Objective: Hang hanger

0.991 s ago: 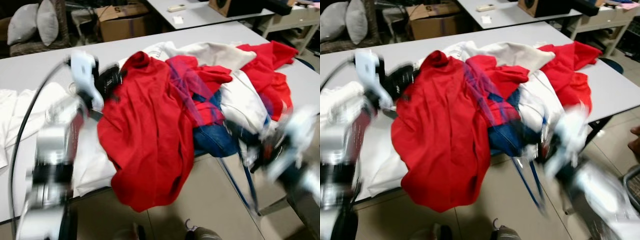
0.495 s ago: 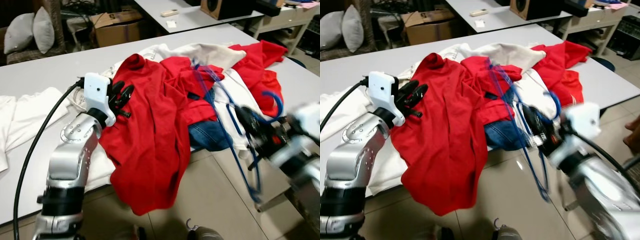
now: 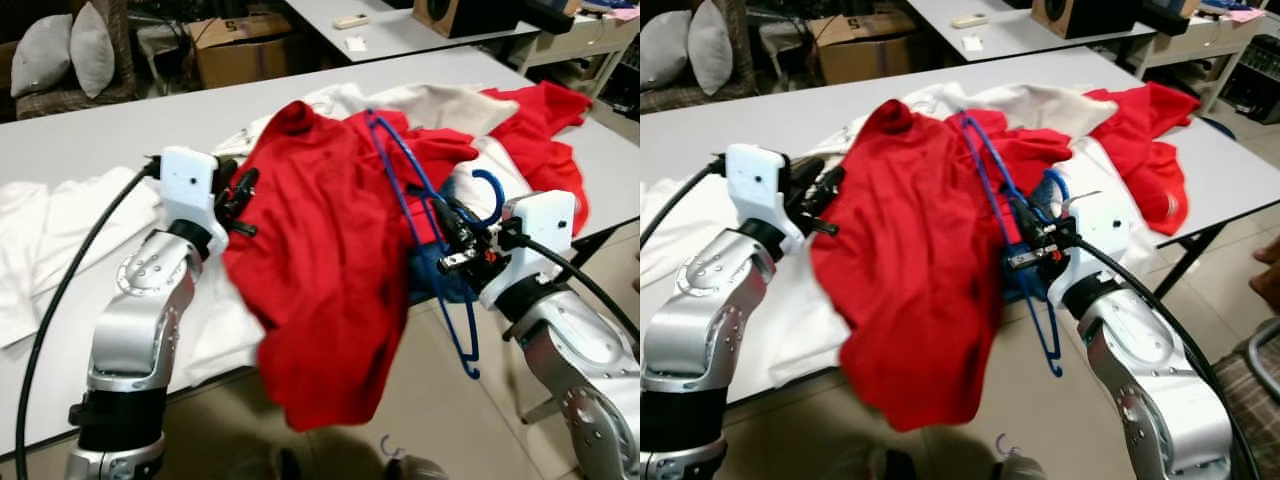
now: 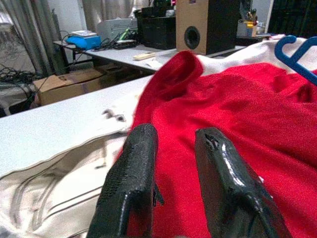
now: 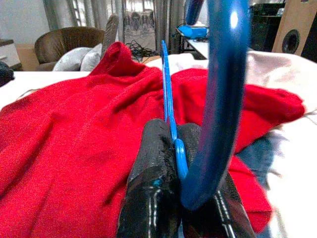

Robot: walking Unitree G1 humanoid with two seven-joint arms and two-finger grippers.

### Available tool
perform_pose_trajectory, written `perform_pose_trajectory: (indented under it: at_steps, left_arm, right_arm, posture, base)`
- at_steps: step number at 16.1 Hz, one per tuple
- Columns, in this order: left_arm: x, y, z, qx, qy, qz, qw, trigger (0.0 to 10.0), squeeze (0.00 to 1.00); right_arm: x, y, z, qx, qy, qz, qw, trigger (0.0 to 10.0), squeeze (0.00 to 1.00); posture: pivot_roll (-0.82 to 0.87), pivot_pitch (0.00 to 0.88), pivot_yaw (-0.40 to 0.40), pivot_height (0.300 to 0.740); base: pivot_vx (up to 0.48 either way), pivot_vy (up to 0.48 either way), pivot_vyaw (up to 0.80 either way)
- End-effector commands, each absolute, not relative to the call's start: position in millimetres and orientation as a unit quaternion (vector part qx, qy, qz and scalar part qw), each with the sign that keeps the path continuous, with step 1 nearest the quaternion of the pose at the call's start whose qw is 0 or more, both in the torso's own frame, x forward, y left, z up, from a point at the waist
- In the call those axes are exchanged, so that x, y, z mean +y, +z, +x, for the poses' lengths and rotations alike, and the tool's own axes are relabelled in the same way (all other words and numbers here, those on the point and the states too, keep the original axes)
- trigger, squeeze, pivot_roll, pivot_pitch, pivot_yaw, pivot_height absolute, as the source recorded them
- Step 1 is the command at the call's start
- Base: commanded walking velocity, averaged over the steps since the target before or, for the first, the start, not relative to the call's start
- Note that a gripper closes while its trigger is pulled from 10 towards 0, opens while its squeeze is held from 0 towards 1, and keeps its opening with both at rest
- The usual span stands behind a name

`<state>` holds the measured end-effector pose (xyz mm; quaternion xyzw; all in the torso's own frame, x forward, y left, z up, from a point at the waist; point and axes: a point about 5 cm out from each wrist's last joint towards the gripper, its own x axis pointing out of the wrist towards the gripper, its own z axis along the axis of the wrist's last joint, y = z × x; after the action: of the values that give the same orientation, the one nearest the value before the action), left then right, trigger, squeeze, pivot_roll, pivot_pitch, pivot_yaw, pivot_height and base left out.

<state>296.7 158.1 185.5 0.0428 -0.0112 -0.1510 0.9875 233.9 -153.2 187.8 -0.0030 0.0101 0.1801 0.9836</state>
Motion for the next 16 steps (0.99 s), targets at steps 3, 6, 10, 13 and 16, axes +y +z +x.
perform_pose_trajectory:
  at_steps: [3,6,10,13,16]
  left_arm:
    - [159.3,189.6,298.6,-0.014,-0.145,0.051,0.988,10.0,0.00]
    - [153.5,192.1,300.3,-0.013,-0.153,0.047,0.987,10.0,0.00]
    - [157.5,187.2,296.3,-0.008,-0.150,0.054,0.987,10.0,0.00]
    - [159.4,193.7,301.5,-0.019,-0.142,0.055,0.988,10.0,0.00]
    - [159.6,188.8,298.9,-0.008,-0.152,0.056,0.987,10.0,0.00]
  right_arm:
    - [-153.2,189.9,237.0,-0.005,0.166,0.005,0.986,10.0,0.00]
    - [-155.7,186.0,238.0,-0.004,0.155,0.002,0.988,10.0,0.00]
    - [-153.1,185.8,236.8,-0.017,0.151,-0.016,0.988,10.0,0.00]
    - [-151.0,187.5,241.7,-0.023,0.159,-0.011,0.987,10.0,0.00]
    - [-147.4,190.6,234.8,-0.030,0.173,0.003,0.984,10.0,0.00]
  posture:
    - [-0.10,0.000,0.025,0.740]
    - [-0.10,0.000,0.038,0.740]
    - [-0.09,0.000,0.021,0.740]
    - [-0.09,0.000,0.025,0.740]
    - [-0.10,0.000,0.035,0.740]
  base:
    - [0.000,0.290,0.00]
    - [0.000,0.290,0.00]
    - [0.000,0.292,0.00]
    - [0.000,0.295,0.00]
    - [0.000,0.294,0.00]
